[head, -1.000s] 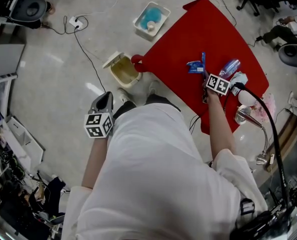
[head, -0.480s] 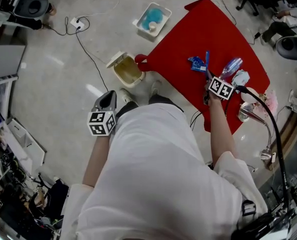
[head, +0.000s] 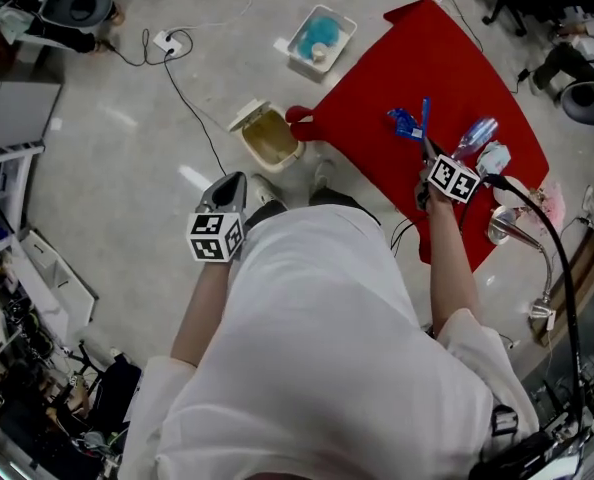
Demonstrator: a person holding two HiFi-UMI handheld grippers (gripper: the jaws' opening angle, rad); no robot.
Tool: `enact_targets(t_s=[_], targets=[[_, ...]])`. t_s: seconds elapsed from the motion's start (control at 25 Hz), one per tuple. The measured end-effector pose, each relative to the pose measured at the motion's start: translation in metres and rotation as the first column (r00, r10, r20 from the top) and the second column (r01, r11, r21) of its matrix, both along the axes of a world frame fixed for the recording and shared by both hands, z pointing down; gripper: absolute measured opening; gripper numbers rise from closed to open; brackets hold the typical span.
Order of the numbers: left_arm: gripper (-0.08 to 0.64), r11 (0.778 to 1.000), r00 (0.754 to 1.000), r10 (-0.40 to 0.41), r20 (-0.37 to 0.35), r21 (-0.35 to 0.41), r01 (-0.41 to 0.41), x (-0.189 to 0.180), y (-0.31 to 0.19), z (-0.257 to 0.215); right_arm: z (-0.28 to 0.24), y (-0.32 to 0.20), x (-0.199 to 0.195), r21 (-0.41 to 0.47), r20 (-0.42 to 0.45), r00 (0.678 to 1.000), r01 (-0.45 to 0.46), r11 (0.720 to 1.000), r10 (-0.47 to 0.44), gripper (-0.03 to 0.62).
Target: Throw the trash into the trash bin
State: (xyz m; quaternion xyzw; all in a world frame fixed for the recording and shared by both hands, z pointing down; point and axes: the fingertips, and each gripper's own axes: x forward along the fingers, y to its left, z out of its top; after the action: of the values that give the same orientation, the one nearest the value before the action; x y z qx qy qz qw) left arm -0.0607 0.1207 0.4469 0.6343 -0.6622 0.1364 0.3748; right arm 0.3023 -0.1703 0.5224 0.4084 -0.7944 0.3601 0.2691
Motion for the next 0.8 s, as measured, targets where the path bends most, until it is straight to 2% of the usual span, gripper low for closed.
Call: enact_targets(t_s=[0.44,0.8], targets=[[0.003,0.999,0.999,-0.039,-0.007,0.001,0.039,-0.024,0.023,0.007,-0.006,0.024,-0.063,-0.007,0.011,0.993,0.117,0.993,-0.117,0.002],[0.004,0.996,0.996,-0.094,-0.008,-0.002,0.094,-0.045,0.044,0.013,0.0,0.062,-0.139,-0.032,0.039,0.96,0.279,0.96,-0.278,0.002]])
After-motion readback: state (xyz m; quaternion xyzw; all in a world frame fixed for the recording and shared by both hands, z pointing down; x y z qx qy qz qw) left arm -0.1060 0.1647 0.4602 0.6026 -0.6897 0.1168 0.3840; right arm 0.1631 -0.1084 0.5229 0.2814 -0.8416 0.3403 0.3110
